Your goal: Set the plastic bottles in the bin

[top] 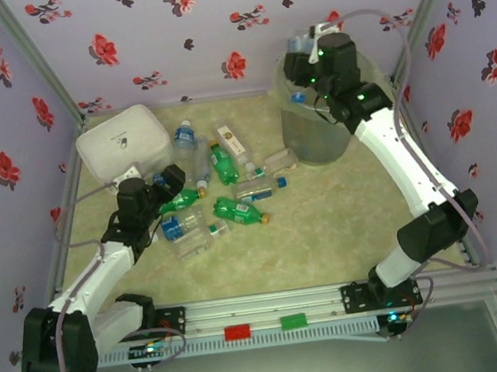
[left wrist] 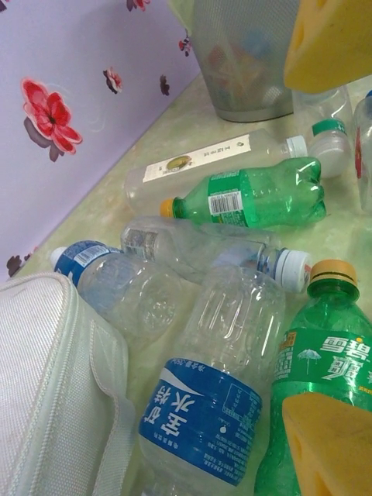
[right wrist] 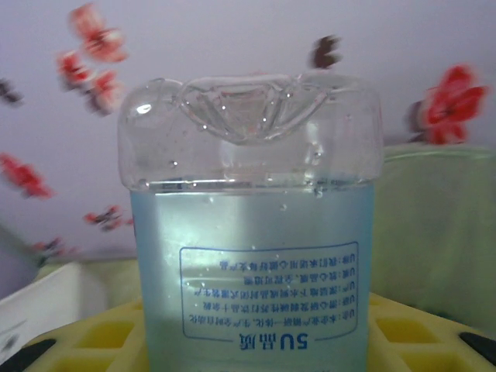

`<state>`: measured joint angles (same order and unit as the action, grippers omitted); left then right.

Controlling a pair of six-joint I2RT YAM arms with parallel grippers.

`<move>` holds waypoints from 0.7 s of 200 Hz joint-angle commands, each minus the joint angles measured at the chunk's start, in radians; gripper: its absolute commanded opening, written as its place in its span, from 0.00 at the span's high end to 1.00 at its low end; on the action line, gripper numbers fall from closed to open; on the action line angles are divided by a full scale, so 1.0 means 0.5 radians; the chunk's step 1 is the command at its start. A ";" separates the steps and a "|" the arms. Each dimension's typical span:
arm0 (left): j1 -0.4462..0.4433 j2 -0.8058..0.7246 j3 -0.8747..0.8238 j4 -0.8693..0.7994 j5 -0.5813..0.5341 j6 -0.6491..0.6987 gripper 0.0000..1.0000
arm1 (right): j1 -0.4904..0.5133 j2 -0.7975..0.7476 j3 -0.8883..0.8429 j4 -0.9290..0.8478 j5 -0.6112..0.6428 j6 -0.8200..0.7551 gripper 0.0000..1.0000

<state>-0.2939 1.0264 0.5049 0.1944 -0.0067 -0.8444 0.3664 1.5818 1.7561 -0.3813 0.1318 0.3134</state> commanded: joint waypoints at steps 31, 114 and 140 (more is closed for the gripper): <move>0.014 -0.141 -0.059 -0.124 -0.004 0.013 0.00 | -0.177 0.212 0.069 0.051 0.235 -0.057 0.67; 0.011 -0.088 -0.034 -0.100 0.017 -0.001 0.00 | -0.238 0.577 0.083 -0.131 0.143 -0.002 0.61; 0.010 -0.092 -0.035 -0.120 0.018 -0.001 0.00 | -0.250 0.637 0.095 -0.118 0.135 0.030 0.53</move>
<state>-0.2939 0.9806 0.4850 0.1421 -0.0063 -0.8440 0.2531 1.8854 1.7649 -0.4343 0.2058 0.3099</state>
